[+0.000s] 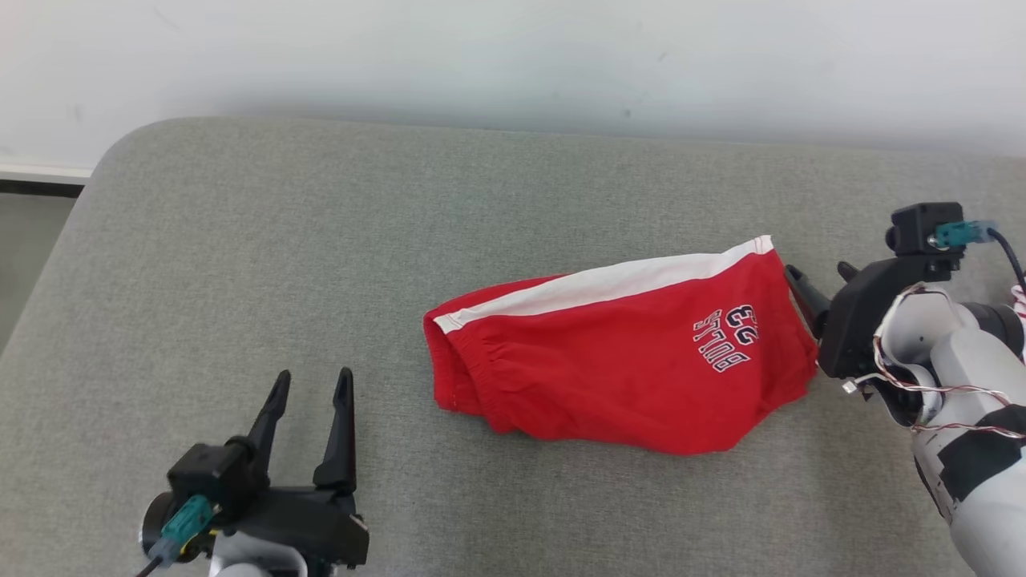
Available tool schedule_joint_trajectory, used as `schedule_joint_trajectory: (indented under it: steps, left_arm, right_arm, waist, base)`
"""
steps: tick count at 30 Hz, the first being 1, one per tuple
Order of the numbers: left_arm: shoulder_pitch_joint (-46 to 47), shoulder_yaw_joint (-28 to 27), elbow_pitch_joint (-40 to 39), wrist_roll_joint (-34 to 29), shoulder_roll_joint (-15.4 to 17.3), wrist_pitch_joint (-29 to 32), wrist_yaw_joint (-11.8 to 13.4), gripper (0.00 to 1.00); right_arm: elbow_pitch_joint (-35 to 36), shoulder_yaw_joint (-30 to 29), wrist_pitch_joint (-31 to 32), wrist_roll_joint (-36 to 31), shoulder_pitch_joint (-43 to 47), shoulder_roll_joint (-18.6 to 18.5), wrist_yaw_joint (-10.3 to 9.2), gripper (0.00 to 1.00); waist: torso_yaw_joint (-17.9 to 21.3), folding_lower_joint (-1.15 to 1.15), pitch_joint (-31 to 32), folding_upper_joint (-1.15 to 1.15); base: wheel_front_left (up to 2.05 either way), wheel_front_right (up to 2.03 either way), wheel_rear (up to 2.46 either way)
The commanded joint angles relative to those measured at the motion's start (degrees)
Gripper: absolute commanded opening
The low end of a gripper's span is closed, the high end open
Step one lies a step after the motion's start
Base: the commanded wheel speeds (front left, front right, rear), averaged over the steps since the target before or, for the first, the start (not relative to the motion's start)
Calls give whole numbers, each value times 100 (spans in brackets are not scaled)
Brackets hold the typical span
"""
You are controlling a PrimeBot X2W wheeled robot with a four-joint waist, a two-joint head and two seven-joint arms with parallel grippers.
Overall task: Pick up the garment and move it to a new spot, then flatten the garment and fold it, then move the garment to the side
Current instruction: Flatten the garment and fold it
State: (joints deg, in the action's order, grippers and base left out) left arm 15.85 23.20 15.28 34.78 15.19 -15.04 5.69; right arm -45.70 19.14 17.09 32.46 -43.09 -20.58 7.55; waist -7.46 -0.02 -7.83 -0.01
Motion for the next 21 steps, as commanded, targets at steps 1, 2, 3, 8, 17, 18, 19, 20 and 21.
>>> schedule_joint_trajectory:
  steps: [1,2,3,8,17,18,19,20,21]
  left_arm:
    - [-144,-118,-172,-180,-8,-13,-31,100]
    - [-271,-220,-283,-317,-24,-13,-48,100]
    - [-397,-330,-390,-412,-64,-14,-61,100]
    - [-890,-854,-967,-1160,-275,-15,-110,100]
    - [-1397,-1545,-1408,-1828,-873,-15,-597,100]
    - [-1406,-1598,-1420,-1881,-915,-15,-648,100]
    - [-1437,-1643,-1411,-1918,-954,-15,-697,100]
    - [-1466,-1689,-1413,-1961,-992,-15,-746,100]
    - [-1498,-1729,-1395,-2001,-1030,-15,-785,100]
  right_arm:
    - [-71,-88,7,39,86,-16,-14,100]
    - [-125,-135,33,28,114,-23,-14,100]
    - [-179,-189,45,25,122,-22,-14,100]
    - [-514,-408,81,-188,40,-36,-14,100]
    - [-966,-721,43,-606,-112,7,-14,100]
    - [-1033,-760,55,-641,-122,24,-14,100]
    - [-1090,-793,67,-682,-125,43,-14,100]
    - [-1154,-832,77,-706,-131,70,-14,100]
    - [-1232,-867,91,-751,-125,88,-14,100]
  waist:
    - [-64,2,-23,1]
    - [-88,2,-42,1]
    - [-120,2,-70,1]
    - [-302,2,-217,1]
    - [-589,2,-425,1]
    - [-604,2,-442,1]
    - [-620,2,-460,1]
    - [-632,2,-473,1]
    - [-643,2,-484,1]
  base:
    - [0,0,0]
    - [0,0,0]
    - [0,0,0]
    - [0,0,0]
    - [0,0,0]
    - [0,0,0]
    - [0,0,0]
    - [0,0,0]
    - [0,0,0]
